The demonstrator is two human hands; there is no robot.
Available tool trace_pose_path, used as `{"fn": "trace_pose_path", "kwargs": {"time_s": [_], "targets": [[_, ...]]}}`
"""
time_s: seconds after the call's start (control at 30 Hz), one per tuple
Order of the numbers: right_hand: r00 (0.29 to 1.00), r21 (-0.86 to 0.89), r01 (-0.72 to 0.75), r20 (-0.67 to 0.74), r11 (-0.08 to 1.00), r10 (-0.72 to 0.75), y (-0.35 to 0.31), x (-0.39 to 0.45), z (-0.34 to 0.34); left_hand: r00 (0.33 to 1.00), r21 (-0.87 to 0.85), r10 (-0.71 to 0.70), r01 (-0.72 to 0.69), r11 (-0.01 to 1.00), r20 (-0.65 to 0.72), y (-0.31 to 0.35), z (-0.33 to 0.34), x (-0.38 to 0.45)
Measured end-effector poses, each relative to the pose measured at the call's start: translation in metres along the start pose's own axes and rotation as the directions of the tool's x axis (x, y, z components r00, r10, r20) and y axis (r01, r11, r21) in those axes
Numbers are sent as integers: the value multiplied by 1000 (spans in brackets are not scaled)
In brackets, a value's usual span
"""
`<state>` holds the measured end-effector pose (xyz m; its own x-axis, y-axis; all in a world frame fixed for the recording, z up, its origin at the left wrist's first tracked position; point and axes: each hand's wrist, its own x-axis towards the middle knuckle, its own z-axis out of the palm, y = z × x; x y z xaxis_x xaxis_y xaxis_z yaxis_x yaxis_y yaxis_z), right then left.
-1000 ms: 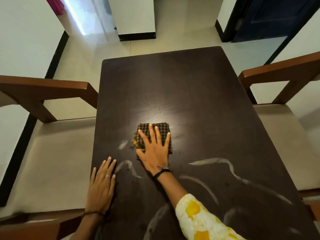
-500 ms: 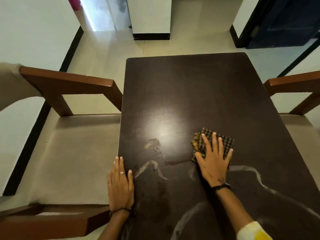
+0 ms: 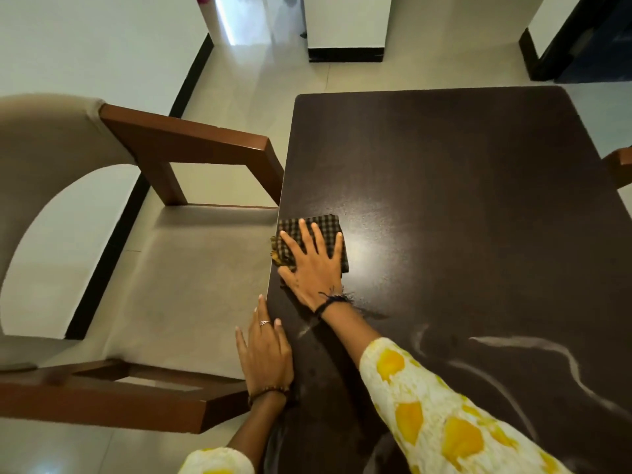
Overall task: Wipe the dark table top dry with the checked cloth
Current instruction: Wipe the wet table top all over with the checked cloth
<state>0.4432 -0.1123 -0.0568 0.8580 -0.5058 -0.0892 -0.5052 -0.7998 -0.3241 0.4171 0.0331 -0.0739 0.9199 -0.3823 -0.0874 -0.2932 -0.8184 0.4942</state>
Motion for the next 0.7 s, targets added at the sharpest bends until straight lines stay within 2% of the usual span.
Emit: {"fn": "trace_pose_path", "kwargs": {"time_s": [0.1, 0.23, 0.4, 0.47, 0.6, 0.7], "targets": [[996, -7, 89, 20, 996, -89, -2, -7, 2, 997, -28, -81, 81, 996, -13, 1, -1, 0], [970, 38, 239, 46, 970, -240, -1, -55, 9, 995, -76, -97, 96, 992, -4, -1, -4, 2], [945, 57, 314, 72, 948, -318, 17, -76, 10, 995, -150, -102, 99, 984, -14, -1, -4, 2], [946, 47, 313, 72, 949, -315, 22, -58, 5, 994, -155, -103, 95, 983, -46, -2, -1, 3], [978, 58, 191, 72, 980, -195, 13, 7, -12, 991, -170, -117, 105, 980, -59, -4, 0, 4], [974, 9, 204, 102, 979, -204, 5, 19, -11, 991, -188, -116, 102, 977, -67, -3, -2, 3]]}}
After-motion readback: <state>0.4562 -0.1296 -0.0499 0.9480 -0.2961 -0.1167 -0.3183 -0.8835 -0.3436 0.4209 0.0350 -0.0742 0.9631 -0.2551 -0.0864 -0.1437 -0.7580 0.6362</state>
